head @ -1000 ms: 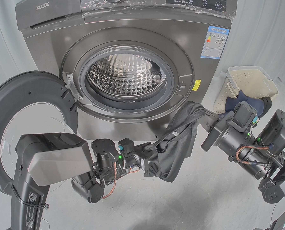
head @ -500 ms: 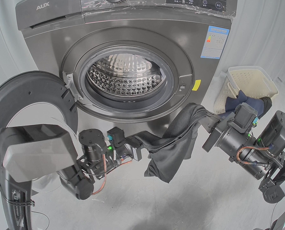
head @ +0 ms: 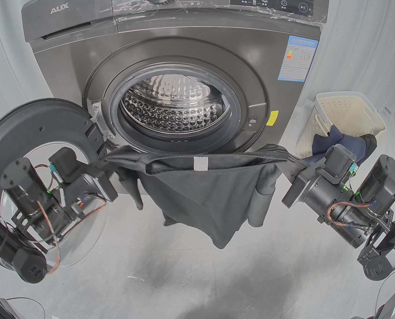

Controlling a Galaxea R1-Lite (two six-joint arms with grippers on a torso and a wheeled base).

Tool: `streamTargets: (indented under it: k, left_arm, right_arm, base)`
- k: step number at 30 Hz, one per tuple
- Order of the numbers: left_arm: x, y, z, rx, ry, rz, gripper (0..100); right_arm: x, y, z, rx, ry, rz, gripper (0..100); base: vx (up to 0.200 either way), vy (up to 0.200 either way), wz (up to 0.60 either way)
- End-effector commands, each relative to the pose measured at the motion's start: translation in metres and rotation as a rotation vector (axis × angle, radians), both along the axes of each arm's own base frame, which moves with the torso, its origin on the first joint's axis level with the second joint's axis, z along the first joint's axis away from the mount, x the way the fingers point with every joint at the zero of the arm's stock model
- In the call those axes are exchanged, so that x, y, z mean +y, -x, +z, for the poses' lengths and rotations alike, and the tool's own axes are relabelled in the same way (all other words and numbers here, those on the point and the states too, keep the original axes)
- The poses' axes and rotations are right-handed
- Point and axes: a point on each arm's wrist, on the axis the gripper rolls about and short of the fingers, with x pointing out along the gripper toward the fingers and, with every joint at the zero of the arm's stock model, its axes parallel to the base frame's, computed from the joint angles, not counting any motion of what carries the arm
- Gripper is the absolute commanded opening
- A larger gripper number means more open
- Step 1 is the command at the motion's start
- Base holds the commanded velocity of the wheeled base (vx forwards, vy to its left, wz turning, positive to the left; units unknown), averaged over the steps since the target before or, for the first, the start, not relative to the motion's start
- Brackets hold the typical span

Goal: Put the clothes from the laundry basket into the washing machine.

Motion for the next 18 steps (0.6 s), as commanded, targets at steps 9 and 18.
streamTargets:
  k: [9,18]
  left_arm:
    - [0.028,0.012,0.036,-0.129,0.069,0.079,0]
    - [0.023,0.013,0.029,-0.1,0.063,0.057,0]
  right_arm:
    - [-0.009,-0.023,0.011,-0.046,-0.041,-0.088,0]
    - [-0.007,-0.02,0.021,-0.075,-0.066,-0.076,0]
  base:
    - [0.0,0.0,0.0]
    - [0.0,0.0,0.0]
